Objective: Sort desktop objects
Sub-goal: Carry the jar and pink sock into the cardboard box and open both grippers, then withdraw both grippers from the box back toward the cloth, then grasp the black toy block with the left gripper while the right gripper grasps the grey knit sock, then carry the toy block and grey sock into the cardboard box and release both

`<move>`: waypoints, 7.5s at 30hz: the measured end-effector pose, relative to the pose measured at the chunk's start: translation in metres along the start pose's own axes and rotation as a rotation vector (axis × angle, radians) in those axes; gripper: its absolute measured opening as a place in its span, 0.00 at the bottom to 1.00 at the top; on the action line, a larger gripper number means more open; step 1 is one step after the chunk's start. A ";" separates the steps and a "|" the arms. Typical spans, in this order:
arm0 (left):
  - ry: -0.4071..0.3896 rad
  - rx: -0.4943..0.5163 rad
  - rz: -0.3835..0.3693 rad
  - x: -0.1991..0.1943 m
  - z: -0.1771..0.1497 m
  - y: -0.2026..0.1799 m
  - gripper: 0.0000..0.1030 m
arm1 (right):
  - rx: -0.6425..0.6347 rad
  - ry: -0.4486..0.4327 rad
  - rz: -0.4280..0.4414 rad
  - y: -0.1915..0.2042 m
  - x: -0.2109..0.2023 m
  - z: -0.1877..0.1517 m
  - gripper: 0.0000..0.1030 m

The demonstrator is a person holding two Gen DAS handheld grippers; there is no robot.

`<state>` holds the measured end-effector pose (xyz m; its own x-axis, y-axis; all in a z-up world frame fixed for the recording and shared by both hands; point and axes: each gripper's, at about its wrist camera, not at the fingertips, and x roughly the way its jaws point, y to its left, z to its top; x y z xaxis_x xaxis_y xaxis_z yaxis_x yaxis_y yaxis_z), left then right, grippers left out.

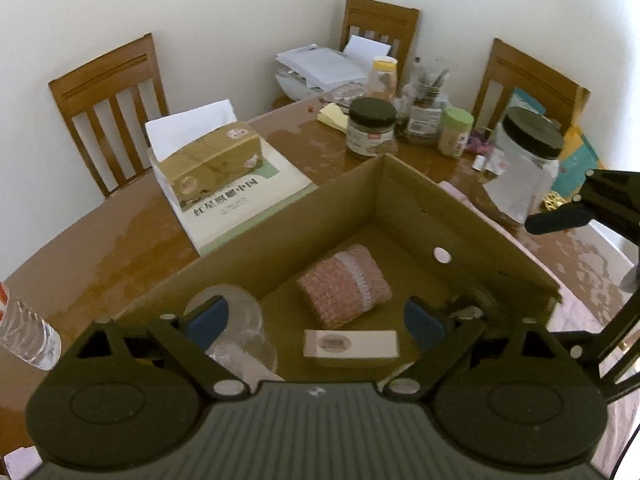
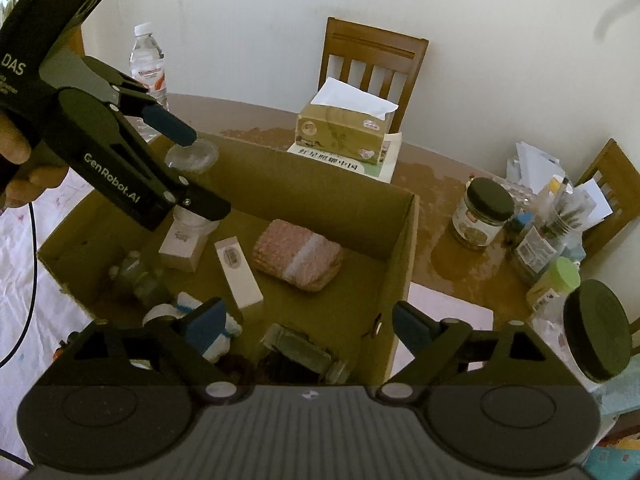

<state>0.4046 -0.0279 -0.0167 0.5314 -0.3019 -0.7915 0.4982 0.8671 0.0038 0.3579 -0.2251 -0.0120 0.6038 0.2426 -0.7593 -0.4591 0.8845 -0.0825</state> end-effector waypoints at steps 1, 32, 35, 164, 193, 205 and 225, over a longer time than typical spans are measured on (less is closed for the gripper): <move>-0.002 0.007 0.007 -0.003 -0.001 -0.002 0.92 | 0.000 -0.002 -0.001 0.001 -0.003 -0.001 0.91; -0.049 0.136 0.003 -0.113 -0.113 -0.073 0.92 | 0.106 -0.049 -0.078 0.088 -0.092 -0.089 0.97; -0.061 0.193 0.021 -0.117 -0.134 -0.077 0.92 | 0.151 -0.057 -0.102 0.103 -0.100 -0.099 0.98; 0.021 0.308 -0.230 -0.071 -0.204 -0.036 0.48 | 0.498 0.041 -0.255 0.190 -0.054 -0.135 0.74; -0.086 0.255 -0.141 -0.133 -0.120 -0.049 0.48 | 0.330 -0.056 -0.173 0.129 -0.109 -0.066 0.75; -0.120 0.238 -0.084 -0.115 -0.083 -0.039 0.48 | 0.275 -0.081 -0.165 0.101 -0.102 -0.035 0.75; -0.123 0.199 -0.049 -0.089 -0.066 -0.021 0.72 | 0.252 -0.076 -0.162 0.077 -0.080 -0.002 0.75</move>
<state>0.3017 0.0070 0.0128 0.5767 -0.3983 -0.7133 0.6443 0.7586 0.0974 0.2732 -0.1770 0.0414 0.7069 0.1110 -0.6985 -0.1824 0.9828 -0.0284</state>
